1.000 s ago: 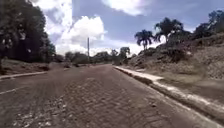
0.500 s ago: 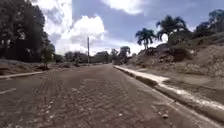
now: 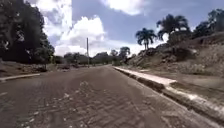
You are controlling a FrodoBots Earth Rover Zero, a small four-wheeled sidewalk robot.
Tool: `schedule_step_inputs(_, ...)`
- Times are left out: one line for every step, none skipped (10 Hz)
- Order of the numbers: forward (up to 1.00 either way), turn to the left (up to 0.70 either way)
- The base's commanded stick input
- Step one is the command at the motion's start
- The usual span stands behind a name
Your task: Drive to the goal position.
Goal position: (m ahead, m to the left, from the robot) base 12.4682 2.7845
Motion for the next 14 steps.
schedule_step_inputs(0.7, 0.0)
schedule_step_inputs(0.7, 0.0)
schedule_step_inputs(0.7, 0.0)
schedule_step_inputs(0.7, 0.0)
schedule_step_inputs(0.7, 0.0)
schedule_step_inputs(0.7, 0.0)
schedule_step_inputs(0.7, 0.0)
schedule_step_inputs(0.7, 0.0)
schedule_step_inputs(0.7, 0.0)
schedule_step_inputs(0.7, 0.0)
schedule_step_inputs(0.7, 0.0)
schedule_step_inputs(0.7, 0.0)
schedule_step_inputs(0.7, 0.0)
schedule_step_inputs(0.7, 0.0)
